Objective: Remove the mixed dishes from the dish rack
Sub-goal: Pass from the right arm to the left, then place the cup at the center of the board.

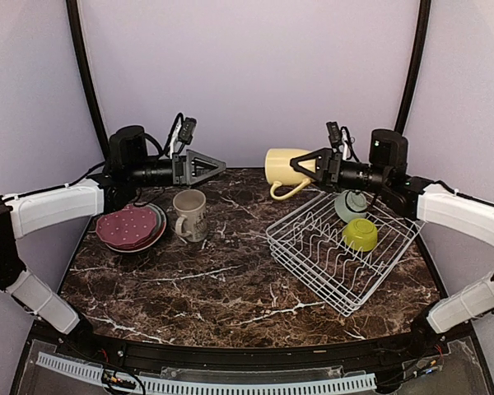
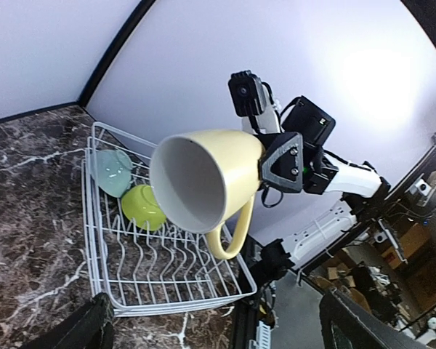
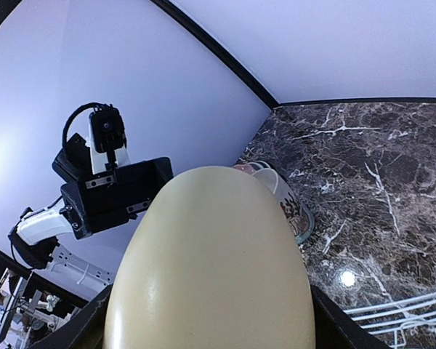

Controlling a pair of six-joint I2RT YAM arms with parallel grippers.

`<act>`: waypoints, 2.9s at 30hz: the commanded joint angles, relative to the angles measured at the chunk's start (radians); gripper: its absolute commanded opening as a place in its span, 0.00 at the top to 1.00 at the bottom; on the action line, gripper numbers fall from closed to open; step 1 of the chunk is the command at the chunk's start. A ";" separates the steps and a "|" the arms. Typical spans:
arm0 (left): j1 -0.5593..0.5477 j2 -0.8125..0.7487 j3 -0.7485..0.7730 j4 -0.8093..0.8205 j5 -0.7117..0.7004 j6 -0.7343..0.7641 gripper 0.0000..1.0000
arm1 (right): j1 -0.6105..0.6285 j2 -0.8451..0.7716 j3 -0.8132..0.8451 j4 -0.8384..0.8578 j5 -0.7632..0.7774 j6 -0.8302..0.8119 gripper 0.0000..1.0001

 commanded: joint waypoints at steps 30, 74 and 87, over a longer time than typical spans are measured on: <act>-0.003 0.171 -0.055 0.566 0.219 -0.476 0.62 | 0.192 0.399 0.204 0.567 -0.114 0.166 1.00; -0.045 -0.142 0.024 -0.512 -0.259 -0.043 0.99 | 0.085 -0.065 0.069 -0.505 0.410 -0.256 0.01; -0.121 -0.433 -0.160 -1.068 -0.764 -0.140 0.99 | 0.086 -0.109 0.084 -0.552 0.671 -0.421 0.01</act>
